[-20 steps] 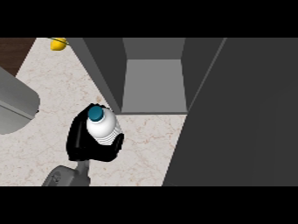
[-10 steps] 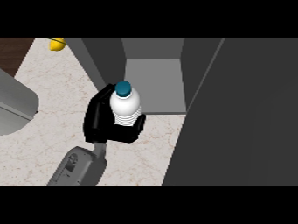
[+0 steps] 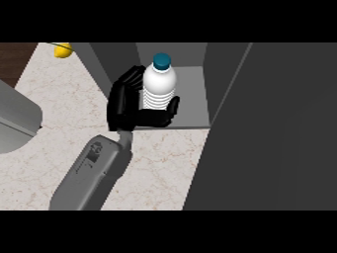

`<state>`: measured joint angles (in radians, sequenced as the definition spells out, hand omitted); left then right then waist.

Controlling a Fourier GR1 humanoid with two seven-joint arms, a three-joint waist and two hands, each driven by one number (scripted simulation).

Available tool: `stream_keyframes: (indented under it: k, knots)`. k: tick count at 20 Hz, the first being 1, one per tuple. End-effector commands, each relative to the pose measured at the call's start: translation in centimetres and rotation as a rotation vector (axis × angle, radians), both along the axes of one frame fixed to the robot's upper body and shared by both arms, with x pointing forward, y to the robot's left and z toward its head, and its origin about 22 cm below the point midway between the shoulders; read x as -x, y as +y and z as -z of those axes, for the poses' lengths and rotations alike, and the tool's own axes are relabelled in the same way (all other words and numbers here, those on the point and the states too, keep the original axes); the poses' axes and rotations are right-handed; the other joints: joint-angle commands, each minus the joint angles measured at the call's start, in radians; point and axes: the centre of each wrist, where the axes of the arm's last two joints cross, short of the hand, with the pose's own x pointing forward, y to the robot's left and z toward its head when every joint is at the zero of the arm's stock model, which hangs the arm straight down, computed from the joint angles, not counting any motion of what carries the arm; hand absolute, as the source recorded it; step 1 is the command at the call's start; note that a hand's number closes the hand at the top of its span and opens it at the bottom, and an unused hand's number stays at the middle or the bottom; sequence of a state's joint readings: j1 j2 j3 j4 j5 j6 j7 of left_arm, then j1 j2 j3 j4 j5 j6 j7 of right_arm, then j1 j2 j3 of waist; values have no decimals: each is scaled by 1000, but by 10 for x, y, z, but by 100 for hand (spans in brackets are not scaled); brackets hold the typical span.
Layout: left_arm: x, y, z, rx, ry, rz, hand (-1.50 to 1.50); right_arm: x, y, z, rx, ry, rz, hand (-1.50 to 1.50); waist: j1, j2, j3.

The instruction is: Pick up the bottled water, place it into the cabinet and close the cabinet

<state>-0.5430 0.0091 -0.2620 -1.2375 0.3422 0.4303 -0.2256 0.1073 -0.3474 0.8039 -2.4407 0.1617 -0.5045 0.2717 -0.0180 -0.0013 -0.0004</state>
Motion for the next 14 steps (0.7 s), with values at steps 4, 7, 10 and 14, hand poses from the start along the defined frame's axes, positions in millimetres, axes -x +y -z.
stream_keyframes:
  k: [4,7,10,14]
  knots:
    - [-40,-13,-4,-91,17,-40,150,20,-4,-27,-45,-49,-6,-150,-12,4,-1]
    - [-54,-16,-8,-142,16,-68,150,16,-11,-19,-20,-53,2,-150,-14,5,0]
    - [-63,-7,0,-188,40,-96,150,19,-18,-26,-16,-57,-3,-150,-10,5,0]
    - [-81,-20,-14,-225,57,-149,150,12,-14,-22,-28,-76,-20,-150,-16,9,0]
